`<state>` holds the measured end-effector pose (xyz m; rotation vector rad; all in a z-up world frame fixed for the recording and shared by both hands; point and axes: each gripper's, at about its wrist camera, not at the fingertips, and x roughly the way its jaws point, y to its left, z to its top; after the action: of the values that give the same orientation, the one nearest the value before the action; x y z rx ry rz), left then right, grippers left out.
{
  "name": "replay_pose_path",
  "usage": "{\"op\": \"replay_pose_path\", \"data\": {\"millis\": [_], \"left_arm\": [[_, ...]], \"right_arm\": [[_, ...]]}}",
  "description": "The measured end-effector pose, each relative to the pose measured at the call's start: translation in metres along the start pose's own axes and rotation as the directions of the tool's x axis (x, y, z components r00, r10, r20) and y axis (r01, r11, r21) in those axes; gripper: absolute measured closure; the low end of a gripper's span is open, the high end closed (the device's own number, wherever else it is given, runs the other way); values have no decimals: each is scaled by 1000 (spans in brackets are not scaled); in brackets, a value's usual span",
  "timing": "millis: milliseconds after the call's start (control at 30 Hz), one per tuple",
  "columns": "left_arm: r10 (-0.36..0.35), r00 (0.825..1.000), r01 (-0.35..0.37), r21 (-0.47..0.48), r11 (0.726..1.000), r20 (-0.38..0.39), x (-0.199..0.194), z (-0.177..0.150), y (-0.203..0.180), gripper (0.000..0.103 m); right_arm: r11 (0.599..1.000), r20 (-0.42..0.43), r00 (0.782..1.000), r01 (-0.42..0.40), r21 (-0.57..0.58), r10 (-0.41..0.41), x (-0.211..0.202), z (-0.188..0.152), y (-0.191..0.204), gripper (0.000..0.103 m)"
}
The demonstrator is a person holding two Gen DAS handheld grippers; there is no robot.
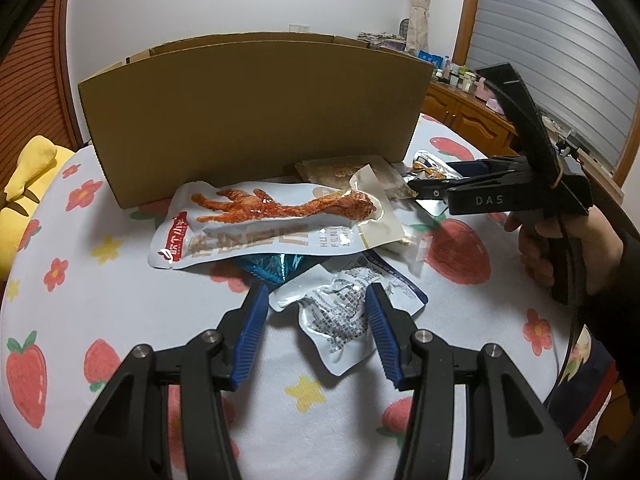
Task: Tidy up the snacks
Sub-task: 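Return both tools to the pile, left toward a silver packet, right toward the orange-silver pouch, then lower the left tool onto the blue-labelled silver packet while the right tool lowers onto the orange-silver pouch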
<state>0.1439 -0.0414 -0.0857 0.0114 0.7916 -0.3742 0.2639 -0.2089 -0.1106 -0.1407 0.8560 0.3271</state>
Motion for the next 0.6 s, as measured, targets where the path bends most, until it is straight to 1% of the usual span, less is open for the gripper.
{"op": "replay_pose_path", "data": {"millis": [67, 133, 233, 300, 433, 500, 600], "left_arm": [[0, 1000, 0, 5, 1000, 5, -1, 0, -1, 53], [-5, 1000, 5, 10, 1000, 14, -4, 2, -4, 53], [-16, 999, 15, 36, 999, 32, -9, 4, -9, 53], [-22, 999, 20, 62, 998, 35, -11, 5, -13, 53], [-25, 1000, 23, 122, 992, 17, -6, 13, -20, 53], [-37, 999, 36, 139, 990, 3, -2, 16, -21, 53], [-45, 999, 48, 169, 984, -22, 3, 21, -20, 53]], "right_arm": [[1000, -7, 1000, 2, -5, -2, 0, 0, 0, 15], [1000, -13, 1000, 19, -19, -20, 2, 0, 2, 15], [1000, -14, 1000, 18, -19, -18, 1, -1, 3, 15], [1000, -11, 1000, 15, -22, -16, 0, -1, 3, 18], [1000, -12, 1000, 12, -26, -12, -1, -3, 3, 20], [1000, -13, 1000, 3, -29, -3, -3, -5, 3, 24], [999, -20, 1000, -3, -38, 3, -6, -9, 6, 24]]}}
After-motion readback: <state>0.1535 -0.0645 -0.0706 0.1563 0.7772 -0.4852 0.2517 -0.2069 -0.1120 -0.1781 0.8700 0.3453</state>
